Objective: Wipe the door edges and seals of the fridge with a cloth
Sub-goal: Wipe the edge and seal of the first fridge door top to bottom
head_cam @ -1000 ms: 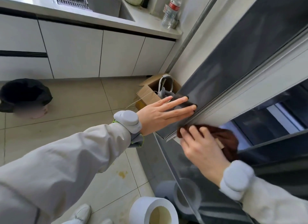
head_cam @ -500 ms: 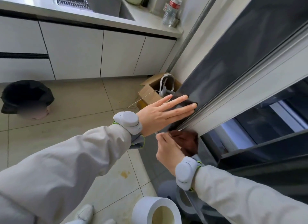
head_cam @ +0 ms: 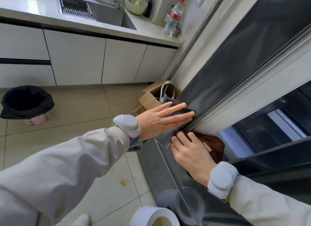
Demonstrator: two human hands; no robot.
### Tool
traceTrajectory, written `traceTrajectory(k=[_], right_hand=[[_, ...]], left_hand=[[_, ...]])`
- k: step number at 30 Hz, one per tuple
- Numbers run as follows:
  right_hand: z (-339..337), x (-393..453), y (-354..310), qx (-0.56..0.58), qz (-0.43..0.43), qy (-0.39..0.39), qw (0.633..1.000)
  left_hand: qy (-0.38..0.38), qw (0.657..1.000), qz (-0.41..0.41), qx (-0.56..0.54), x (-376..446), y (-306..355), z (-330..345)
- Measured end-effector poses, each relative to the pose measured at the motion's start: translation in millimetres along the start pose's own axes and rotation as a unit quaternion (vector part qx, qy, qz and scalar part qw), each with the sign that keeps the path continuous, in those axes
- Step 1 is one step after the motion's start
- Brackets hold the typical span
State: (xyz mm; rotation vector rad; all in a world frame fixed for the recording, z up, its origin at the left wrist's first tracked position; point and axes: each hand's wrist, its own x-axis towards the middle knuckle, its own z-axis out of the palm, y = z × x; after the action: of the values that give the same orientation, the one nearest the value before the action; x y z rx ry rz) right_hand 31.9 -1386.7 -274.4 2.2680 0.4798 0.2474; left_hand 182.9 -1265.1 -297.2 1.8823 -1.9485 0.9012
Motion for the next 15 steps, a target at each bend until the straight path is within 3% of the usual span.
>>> traceTrajectory(k=[9,12,15], right_hand=[[62,-2,-48,-0.051,-0.109,-0.068,0.99],[65,-4,-51,-0.006,-0.107,-0.038,0.994],[40,0,-38,0.092,-0.04,0.034,0.994]], left_hand=[[-0.018,1.0,-0.015,0.007,-3,8,8],[-0.031,0.999,-0.033,-0.015,-18,6,10],[-0.013,0.992,-0.114,-0.055,-40,4,13]])
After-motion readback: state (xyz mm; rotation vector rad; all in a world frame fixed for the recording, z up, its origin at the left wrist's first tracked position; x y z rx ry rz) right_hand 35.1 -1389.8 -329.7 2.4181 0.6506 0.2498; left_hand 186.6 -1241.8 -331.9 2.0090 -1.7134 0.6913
